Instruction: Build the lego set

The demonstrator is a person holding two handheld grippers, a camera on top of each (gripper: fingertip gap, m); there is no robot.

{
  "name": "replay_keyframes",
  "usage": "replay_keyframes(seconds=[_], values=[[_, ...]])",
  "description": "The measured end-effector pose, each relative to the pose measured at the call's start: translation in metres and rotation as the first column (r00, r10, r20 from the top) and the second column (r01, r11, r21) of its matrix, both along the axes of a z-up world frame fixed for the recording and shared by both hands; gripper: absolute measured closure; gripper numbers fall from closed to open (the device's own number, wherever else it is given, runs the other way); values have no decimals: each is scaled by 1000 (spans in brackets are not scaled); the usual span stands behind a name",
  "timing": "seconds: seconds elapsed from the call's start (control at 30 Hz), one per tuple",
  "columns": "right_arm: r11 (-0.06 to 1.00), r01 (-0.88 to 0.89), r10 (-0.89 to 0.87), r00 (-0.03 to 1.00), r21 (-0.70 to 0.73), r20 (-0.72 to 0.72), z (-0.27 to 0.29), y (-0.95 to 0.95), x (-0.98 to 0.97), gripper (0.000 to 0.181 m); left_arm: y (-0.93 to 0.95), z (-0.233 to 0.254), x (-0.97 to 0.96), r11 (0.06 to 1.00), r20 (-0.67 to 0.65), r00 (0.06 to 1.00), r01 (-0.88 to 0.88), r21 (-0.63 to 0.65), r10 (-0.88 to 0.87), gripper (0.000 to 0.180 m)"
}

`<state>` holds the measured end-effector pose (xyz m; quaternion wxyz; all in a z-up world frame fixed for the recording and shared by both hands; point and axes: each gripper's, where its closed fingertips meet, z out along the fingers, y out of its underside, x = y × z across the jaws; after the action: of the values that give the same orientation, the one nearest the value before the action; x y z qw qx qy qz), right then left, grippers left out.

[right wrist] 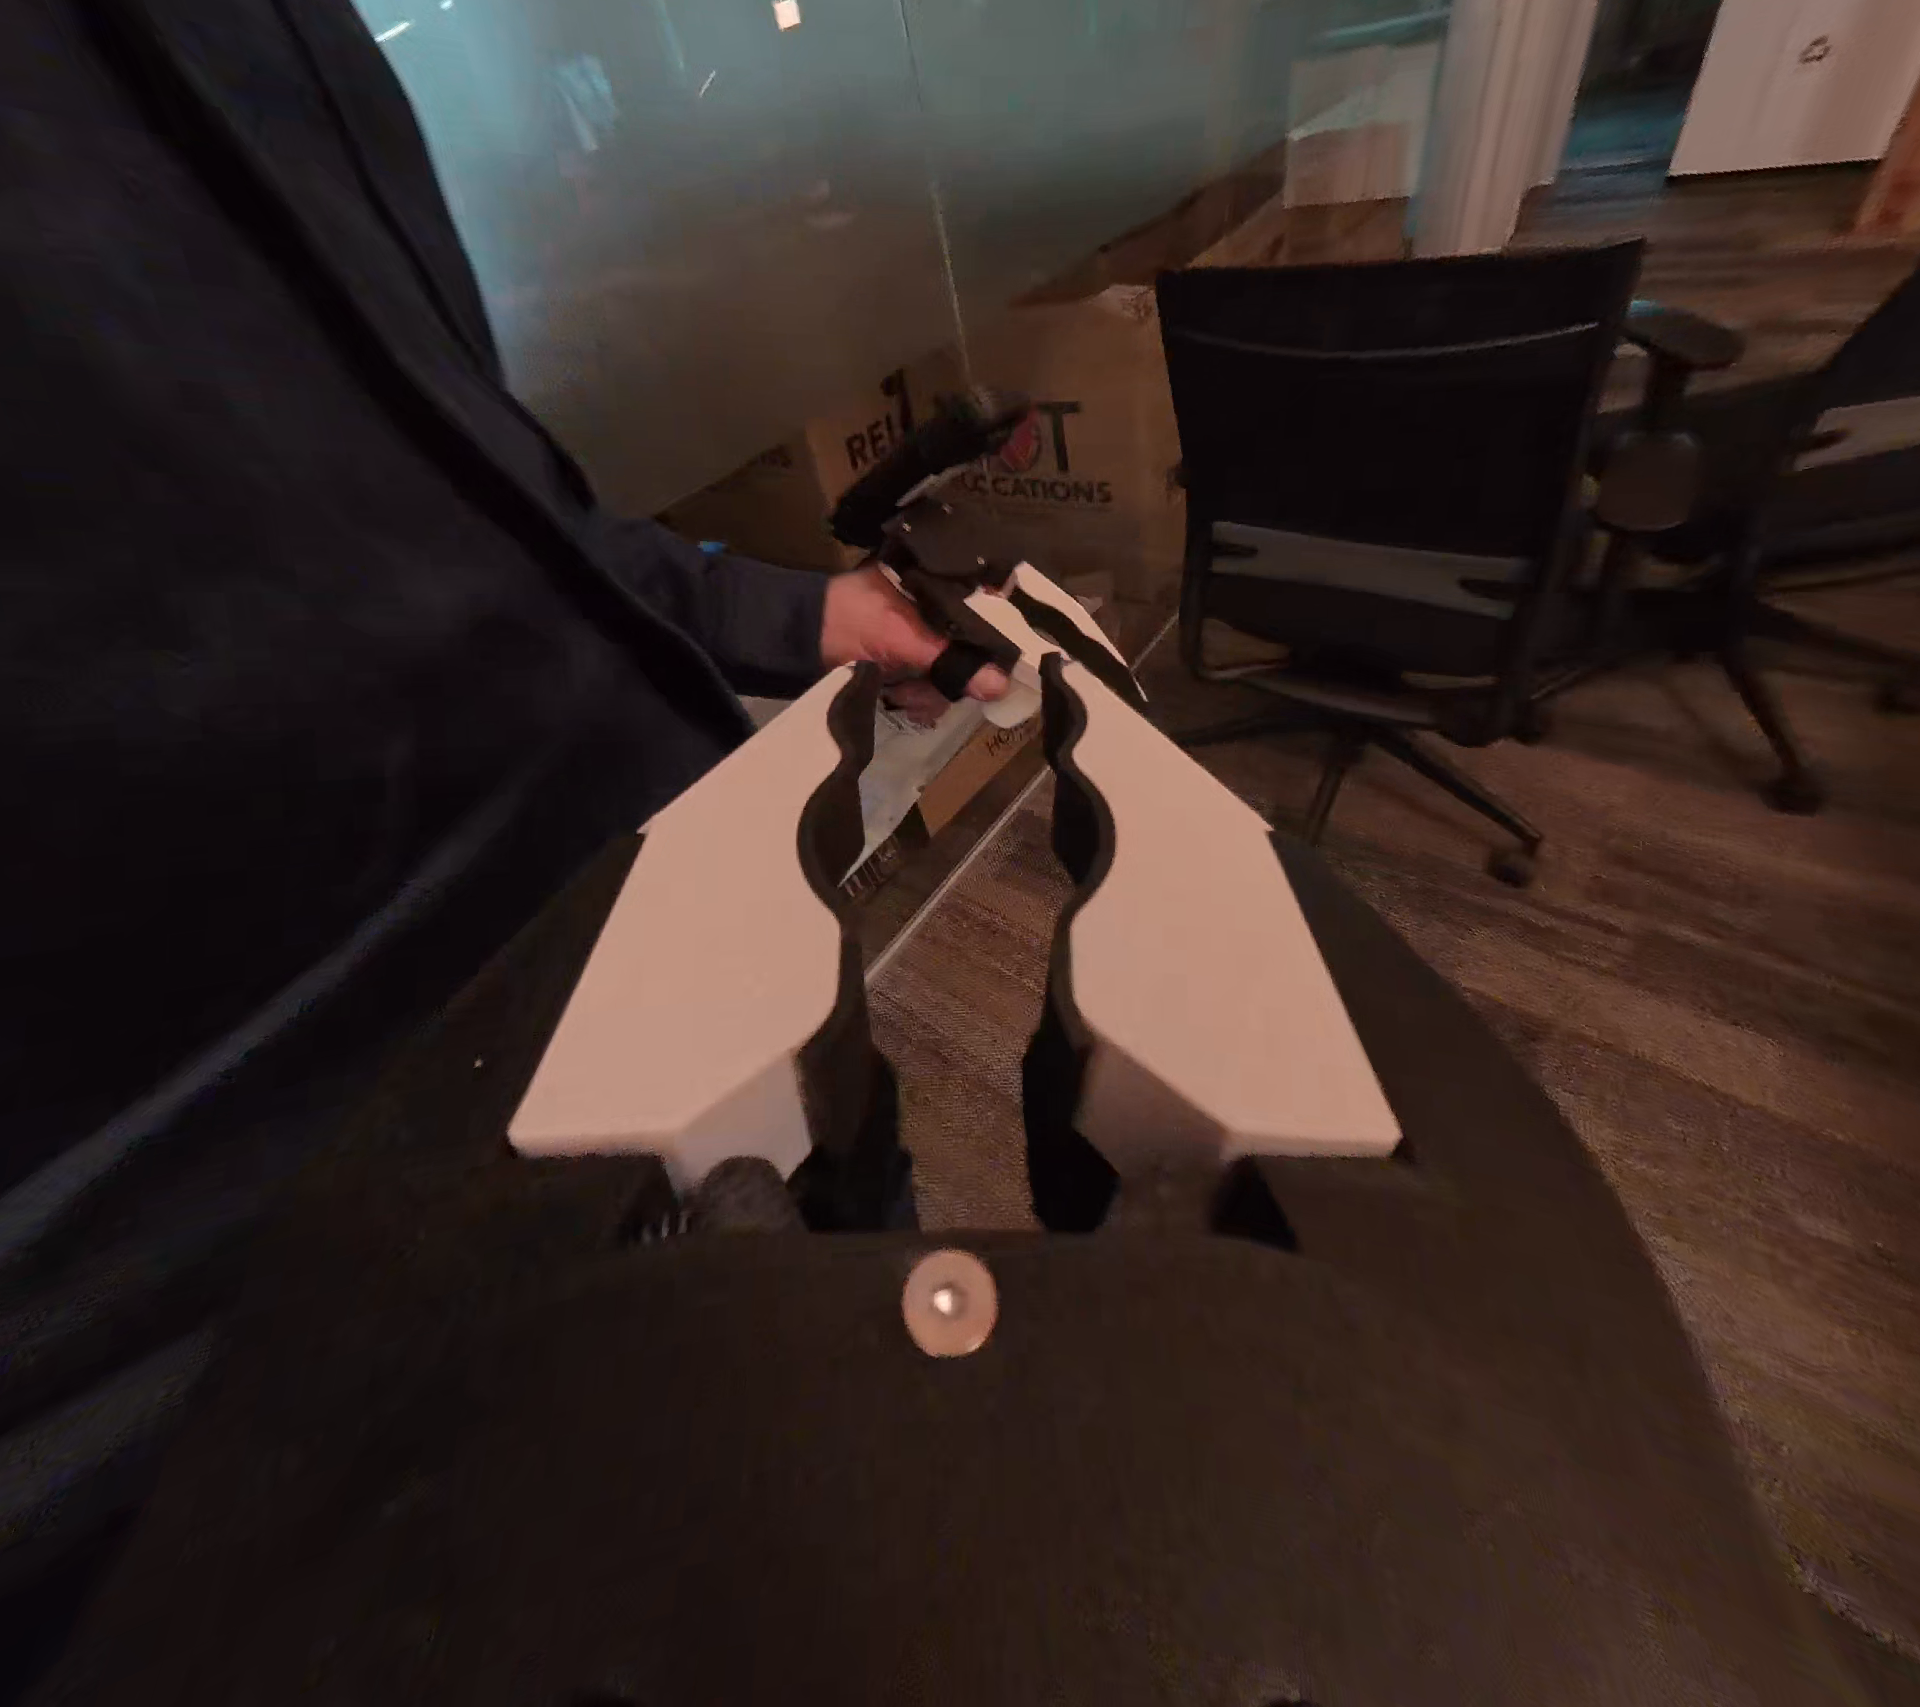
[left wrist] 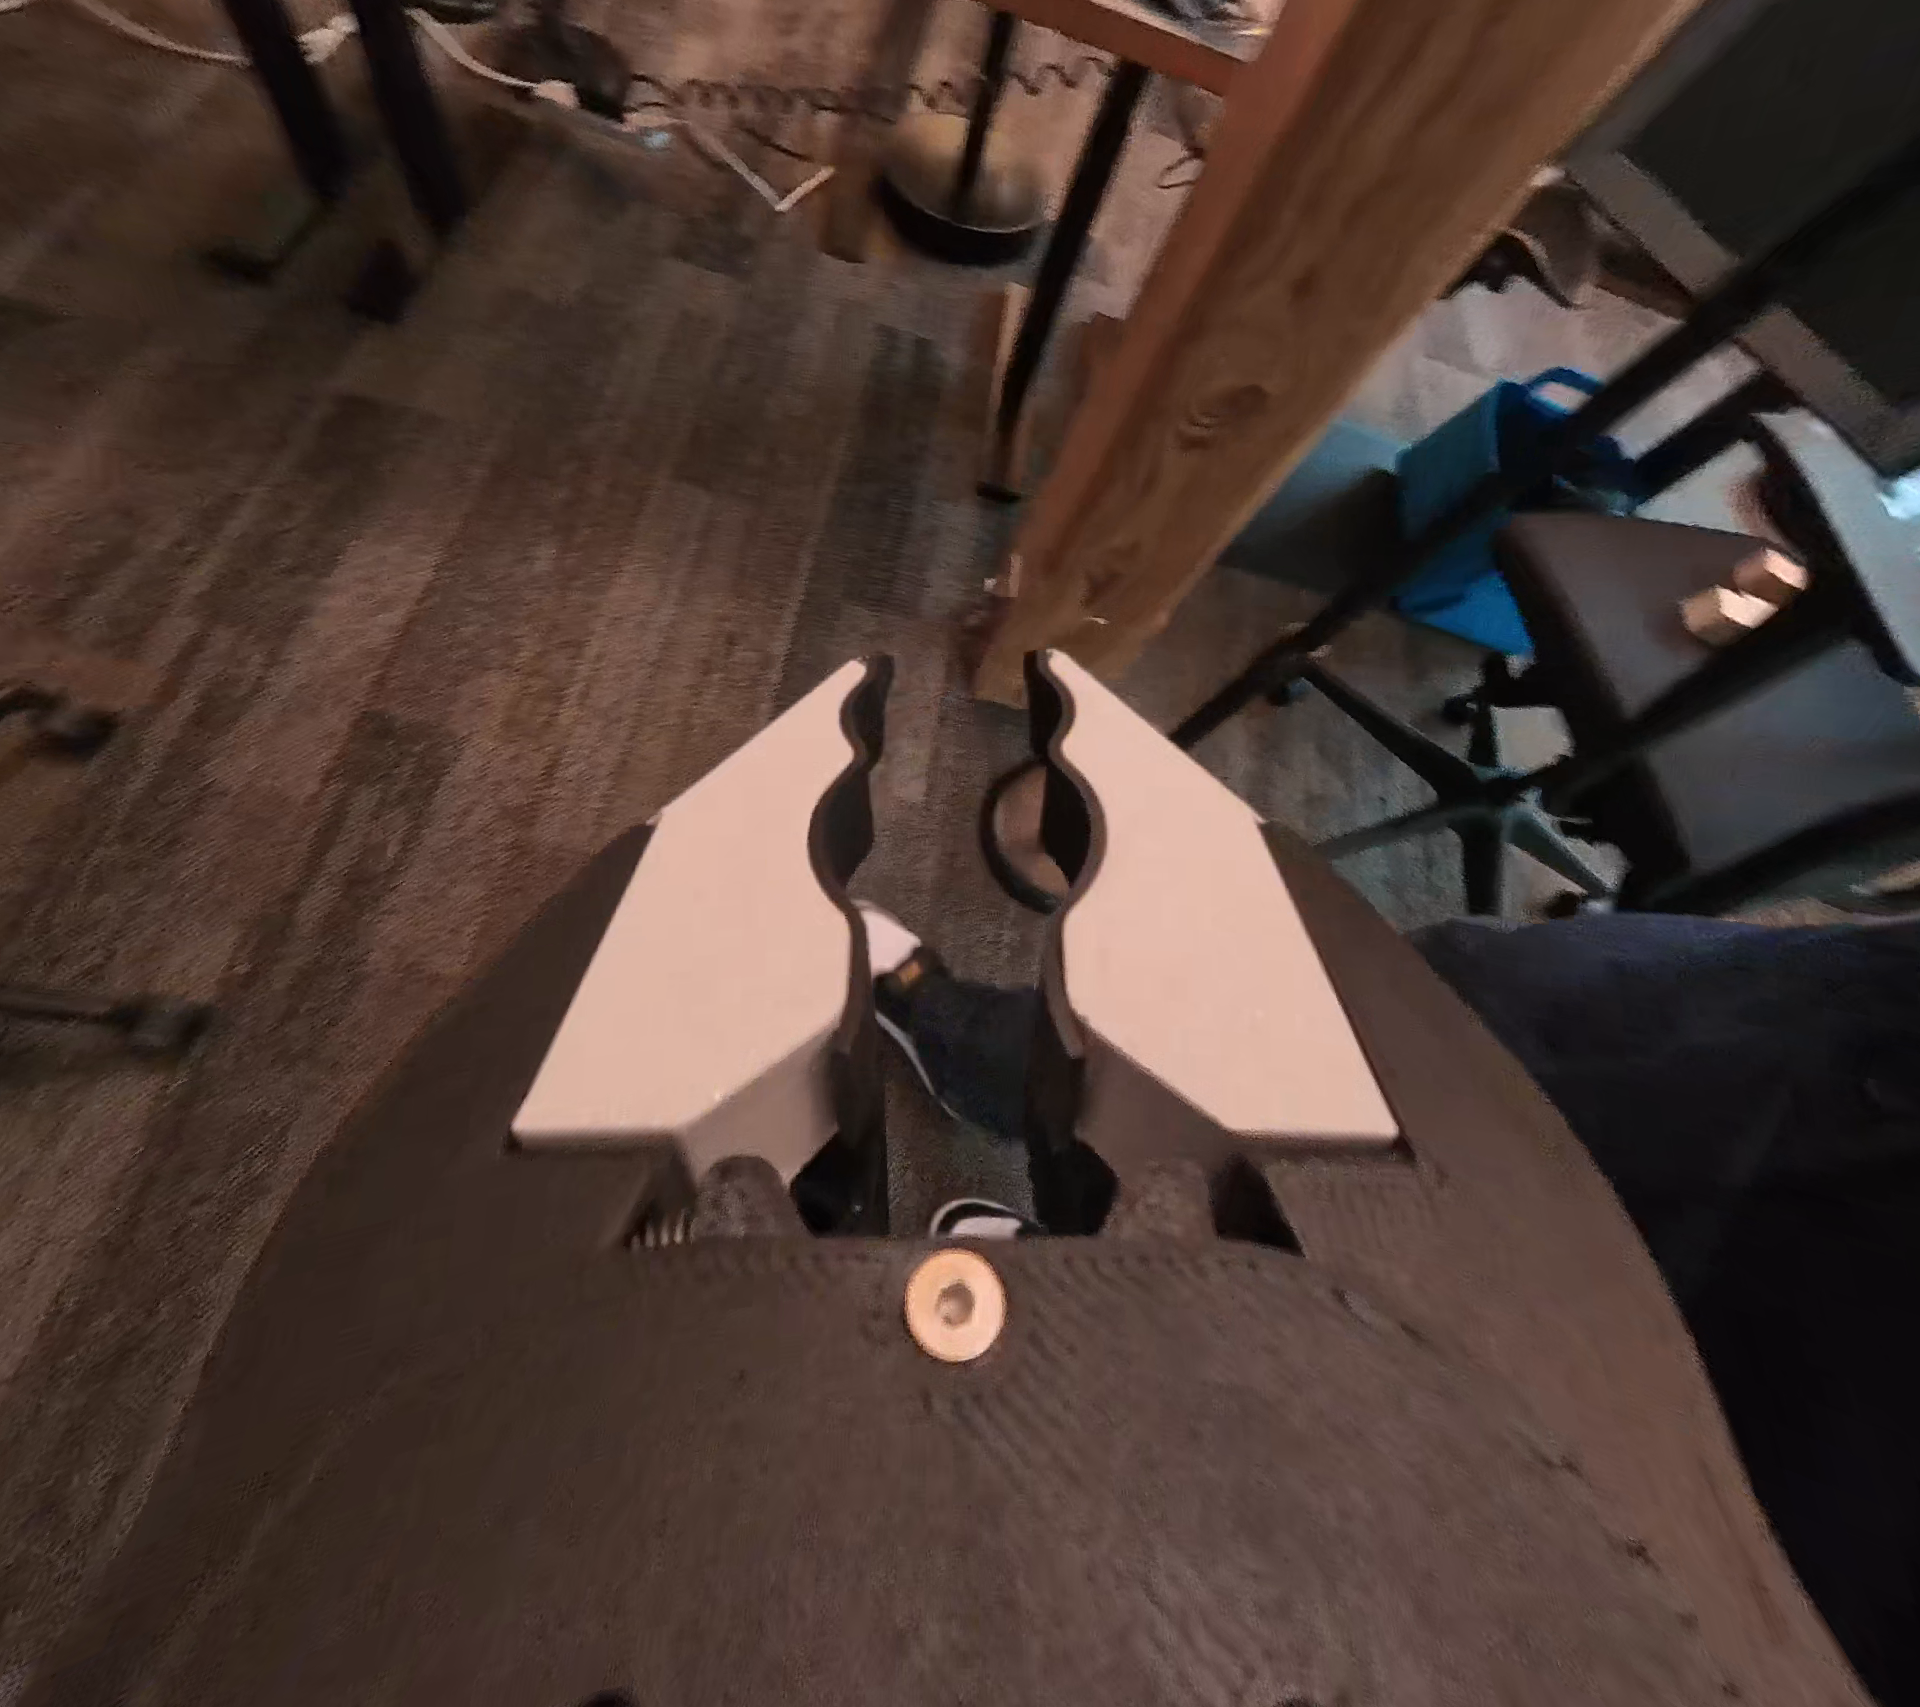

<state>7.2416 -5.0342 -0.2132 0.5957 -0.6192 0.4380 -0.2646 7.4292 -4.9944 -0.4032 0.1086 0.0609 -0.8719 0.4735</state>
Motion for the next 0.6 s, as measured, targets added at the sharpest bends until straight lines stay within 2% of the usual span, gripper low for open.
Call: replay_keyframes(seconds=[0.17,0.27,0.37,0.43,0.5,0.6], values=[[997,-81,81,997,16,-18,-42,-49,117,131,8,0,98,984,79,983,-169,56,165,146],[989,-143,140,988,-48,-64,-62,-83,200,121,16,25,174,937,81,935,-348,35,345,141],[970,-218,212,975,-107,-63,-62,-108,283,113,32,60,253,858,162,845,-513,-21,510,129],[945,-258,248,966,-199,-75,-64,-121,335,112,52,75,299,794,220,770,-607,-40,599,123],[922,-255,240,967,-292,-87,-68,-133,389,102,73,91,336,734,229,705,-675,-73,671,119],[914,-241,235,970,-328,-59,-62,-138,467,95,109,109,386,646,259,605,-756,-110,753,112]])
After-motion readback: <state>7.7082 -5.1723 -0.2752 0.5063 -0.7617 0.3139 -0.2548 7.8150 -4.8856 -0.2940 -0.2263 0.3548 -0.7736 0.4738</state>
